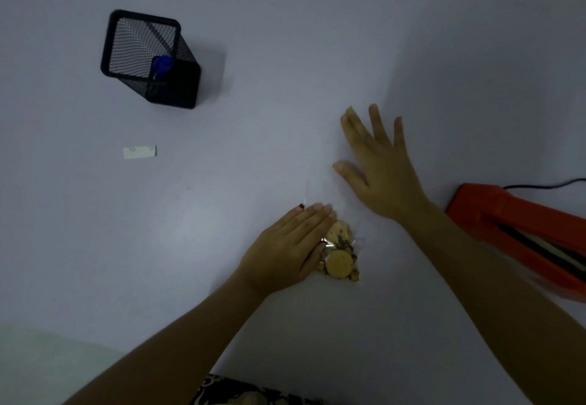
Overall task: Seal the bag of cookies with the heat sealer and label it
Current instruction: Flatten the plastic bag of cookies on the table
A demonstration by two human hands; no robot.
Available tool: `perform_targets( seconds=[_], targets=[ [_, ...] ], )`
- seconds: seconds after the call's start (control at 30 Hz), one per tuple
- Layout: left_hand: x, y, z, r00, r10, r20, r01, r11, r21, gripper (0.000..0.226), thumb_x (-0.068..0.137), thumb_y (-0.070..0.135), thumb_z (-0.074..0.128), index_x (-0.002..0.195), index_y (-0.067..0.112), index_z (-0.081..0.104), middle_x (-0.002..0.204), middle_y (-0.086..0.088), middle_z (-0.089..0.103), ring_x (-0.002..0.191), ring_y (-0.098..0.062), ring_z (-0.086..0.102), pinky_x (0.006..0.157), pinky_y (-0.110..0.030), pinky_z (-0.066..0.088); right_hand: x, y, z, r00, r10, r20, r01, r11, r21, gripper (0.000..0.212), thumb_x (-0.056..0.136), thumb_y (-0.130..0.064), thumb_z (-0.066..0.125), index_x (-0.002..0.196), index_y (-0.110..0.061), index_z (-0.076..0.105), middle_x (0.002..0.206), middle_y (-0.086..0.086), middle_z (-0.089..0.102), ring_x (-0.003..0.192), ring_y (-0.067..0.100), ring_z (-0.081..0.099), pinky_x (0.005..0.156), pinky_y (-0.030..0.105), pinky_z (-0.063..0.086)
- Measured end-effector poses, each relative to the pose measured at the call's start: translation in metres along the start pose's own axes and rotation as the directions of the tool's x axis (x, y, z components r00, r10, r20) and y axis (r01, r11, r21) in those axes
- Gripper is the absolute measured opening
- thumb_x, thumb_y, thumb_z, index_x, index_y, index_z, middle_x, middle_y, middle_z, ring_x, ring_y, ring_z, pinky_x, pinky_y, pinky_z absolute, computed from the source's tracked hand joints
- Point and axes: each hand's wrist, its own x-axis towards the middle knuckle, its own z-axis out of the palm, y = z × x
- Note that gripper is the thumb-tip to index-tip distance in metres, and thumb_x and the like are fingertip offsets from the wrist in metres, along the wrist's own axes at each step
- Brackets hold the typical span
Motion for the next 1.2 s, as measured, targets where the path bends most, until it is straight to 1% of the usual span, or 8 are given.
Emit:
perform_targets(
  seconds=[0.13,0.37,0.63,0.77,0.9,1.03,1.13,1.2],
  targets=[
    [0.002,0.001,0.000,1.000,-0.015,-0.012,0.015,1.000,0.016,0.041,0.095,0.021,0.048,0.132,0.005,0.052,0.139,-0.010,0.050,0.132,-0.021,0.045,0.109,-0.038,0.038,-0.032,-0.009,0.017,0.995,0.091,0.047,-0.092,0.996,0.018,0.094,0.087,-0.072,0.031,0.152,-0.014,-0.002,0.161,0.003,-0.003,0.148,0.027,-0.008,0.117,0.056,-0.006],
    [0.000,0.001,-0.001,1.000,-0.016,-0.007,0.016,0.999,0.035,0.041,0.096,0.023,0.048,0.132,0.005,0.052,0.139,-0.011,0.051,0.132,-0.021,0.044,0.108,-0.038,0.038,-0.057,0.019,0.017,0.947,0.321,0.021,-0.321,0.935,0.150,0.110,0.076,-0.077,0.048,0.152,-0.015,-0.002,0.162,0.004,0.001,0.148,0.025,-0.005,0.118,0.051,-0.003],
    [0.001,0.001,-0.003,1.000,-0.018,-0.009,0.019,0.999,0.039,0.041,0.095,0.022,0.048,0.132,0.004,0.053,0.138,-0.011,0.052,0.131,-0.022,0.045,0.108,-0.037,0.039,-0.074,-0.005,0.024,0.959,0.282,-0.037,-0.263,0.929,0.262,0.103,0.081,-0.070,0.050,0.152,-0.018,-0.002,0.162,0.003,0.002,0.147,0.017,-0.008,0.119,0.044,-0.005],
    [0.001,0.003,-0.001,1.000,-0.018,-0.008,0.019,0.998,0.057,0.042,0.095,0.023,0.049,0.132,0.004,0.052,0.138,-0.012,0.051,0.132,-0.022,0.045,0.108,-0.038,0.039,-0.080,0.007,0.028,0.935,0.354,-0.034,-0.334,0.907,0.257,0.096,0.085,-0.065,0.048,0.152,-0.016,-0.001,0.161,0.005,0.003,0.146,0.017,-0.007,0.120,0.045,-0.003],
    [0.002,0.003,-0.002,1.000,-0.015,-0.008,0.015,0.998,0.060,0.042,0.096,0.023,0.048,0.133,0.004,0.051,0.139,-0.012,0.050,0.132,-0.023,0.045,0.109,-0.039,0.038,-0.087,0.002,0.027,0.889,0.447,-0.104,-0.372,0.835,0.406,0.084,0.092,-0.049,0.050,0.152,-0.016,0.001,0.161,0.006,0.008,0.147,0.018,-0.003,0.121,0.045,-0.001],
    [0.001,0.003,-0.003,1.000,-0.015,-0.019,0.016,0.998,0.064,0.042,0.094,0.022,0.052,0.132,0.003,0.052,0.138,-0.012,0.051,0.131,-0.023,0.045,0.108,-0.039,0.039,-0.083,-0.006,0.030,0.921,0.380,-0.084,-0.320,0.862,0.394,0.091,0.088,-0.054,0.054,0.152,-0.018,0.000,0.161,0.004,0.007,0.148,0.017,-0.003,0.120,0.038,-0.006],
    [0.002,0.005,-0.003,1.000,-0.015,-0.020,0.016,0.998,0.064,0.042,0.094,0.021,0.052,0.131,0.003,0.053,0.138,-0.012,0.052,0.131,-0.023,0.046,0.108,-0.039,0.039,-0.083,-0.001,0.029,0.872,0.472,-0.134,-0.379,0.821,0.426,0.077,0.095,-0.041,0.051,0.152,-0.013,0.008,0.160,0.007,0.013,0.147,0.018,0.002,0.121,0.042,-0.001],
    [0.003,0.005,-0.002,1.000,-0.016,-0.016,0.017,0.997,0.070,0.042,0.094,0.021,0.051,0.132,0.004,0.052,0.138,-0.012,0.051,0.132,-0.022,0.044,0.108,-0.038,0.038,-0.084,-0.002,0.026,0.869,0.420,-0.262,-0.309,0.873,0.378,0.060,0.099,-0.029,0.046,0.149,-0.006,0.021,0.156,0.011,0.025,0.146,0.022,0.014,0.121,0.048,0.009]
  ],
)
